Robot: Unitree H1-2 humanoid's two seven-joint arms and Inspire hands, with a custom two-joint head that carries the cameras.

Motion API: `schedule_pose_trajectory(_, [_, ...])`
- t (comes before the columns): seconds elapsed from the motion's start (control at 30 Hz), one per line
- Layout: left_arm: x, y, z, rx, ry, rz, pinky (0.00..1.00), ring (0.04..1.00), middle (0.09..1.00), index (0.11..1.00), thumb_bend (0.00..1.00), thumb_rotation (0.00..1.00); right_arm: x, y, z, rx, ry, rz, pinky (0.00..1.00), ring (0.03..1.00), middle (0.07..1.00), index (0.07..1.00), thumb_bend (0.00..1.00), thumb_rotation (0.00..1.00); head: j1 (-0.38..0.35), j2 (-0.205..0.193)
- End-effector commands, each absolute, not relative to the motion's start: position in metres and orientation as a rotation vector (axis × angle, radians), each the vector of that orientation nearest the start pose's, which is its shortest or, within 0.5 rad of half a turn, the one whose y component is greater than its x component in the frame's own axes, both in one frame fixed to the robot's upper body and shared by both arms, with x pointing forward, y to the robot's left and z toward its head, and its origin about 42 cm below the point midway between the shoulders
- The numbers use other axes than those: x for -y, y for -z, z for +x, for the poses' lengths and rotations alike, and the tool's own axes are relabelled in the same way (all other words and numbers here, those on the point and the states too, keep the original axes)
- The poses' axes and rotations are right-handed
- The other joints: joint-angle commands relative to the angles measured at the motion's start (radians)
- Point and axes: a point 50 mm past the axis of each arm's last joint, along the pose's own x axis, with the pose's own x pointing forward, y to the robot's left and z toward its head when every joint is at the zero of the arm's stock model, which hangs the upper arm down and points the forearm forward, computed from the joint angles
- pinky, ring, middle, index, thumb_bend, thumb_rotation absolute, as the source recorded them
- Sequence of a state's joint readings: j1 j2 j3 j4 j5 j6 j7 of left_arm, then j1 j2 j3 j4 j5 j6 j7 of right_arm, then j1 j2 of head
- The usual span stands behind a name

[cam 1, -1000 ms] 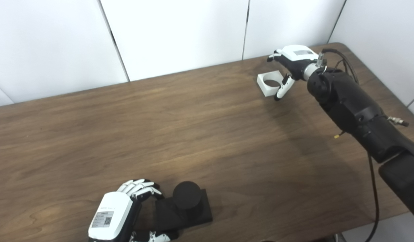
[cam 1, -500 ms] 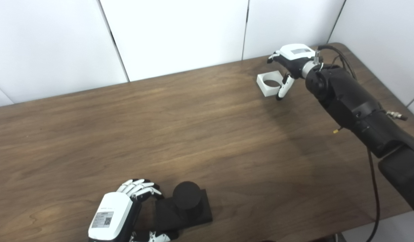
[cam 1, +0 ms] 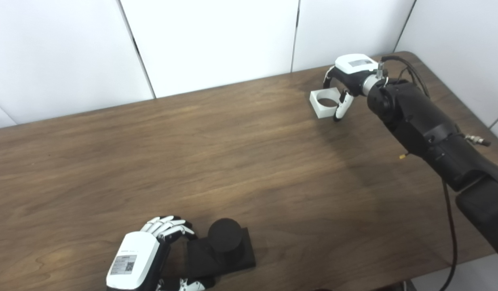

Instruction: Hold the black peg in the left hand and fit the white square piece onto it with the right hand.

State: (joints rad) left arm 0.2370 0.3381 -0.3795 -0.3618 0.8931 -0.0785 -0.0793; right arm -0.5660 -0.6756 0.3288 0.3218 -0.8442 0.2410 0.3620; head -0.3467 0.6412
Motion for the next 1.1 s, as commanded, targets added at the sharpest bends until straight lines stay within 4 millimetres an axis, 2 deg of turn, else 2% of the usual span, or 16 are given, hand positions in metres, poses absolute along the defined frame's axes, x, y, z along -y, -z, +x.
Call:
schedule_pose_trajectory(0.0, [-0.205,-0.107,0.168,0.175,0.536,1.154,0.85,0.81,0.745,0.487,0.52,0.05,0.381,-0.257,0.45,-0.177,-0.084,-1.616,0.93,0.943,0.877,0.644,0.82,0.13,-0.001,0.001])
schedule_pose_trajectory(0.63, [-0.205,-0.106,0.167,0.175,0.526,1.143,0.84,0.813,0.749,0.487,0.52,0.05,0.376,-0.25,0.452,-0.196,-0.12,-1.608,0.85,0.903,0.844,0.614,0.8,0.14,0.004,-0.01])
schedule_pose_trajectory(0.67, [-0.205,-0.106,0.167,0.175,0.525,1.142,0.84,0.812,0.749,0.487,0.52,0.05,0.376,-0.249,0.452,-0.194,-0.123,-1.61,0.85,0.898,0.838,0.586,0.75,0.14,0.005,-0.01])
schedule_pose_trajectory(0.7, [-0.205,-0.106,0.167,0.176,0.524,1.142,0.84,0.812,0.748,0.487,0.52,0.05,0.376,-0.249,0.452,-0.192,-0.126,-1.611,0.85,0.894,0.834,0.54,0.64,0.14,0.005,-0.01])
schedule_pose_trajectory(0.77, [-0.205,-0.106,0.167,0.178,0.524,1.144,0.84,0.812,0.748,0.487,0.52,0.05,0.376,-0.248,0.452,-0.187,-0.126,-1.604,0.84,0.884,0.82,0.501,0.55,0.14,0.006,-0.01])
schedule_pose_trajectory(1.07, [-0.203,-0.104,0.169,0.183,0.523,1.149,0.84,0.811,0.747,0.487,0.52,0.05,0.376,-0.246,0.448,-0.151,-0.138,-1.591,0.81,0.849,0.773,0.485,0.52,0.13,0.017,-0.017])
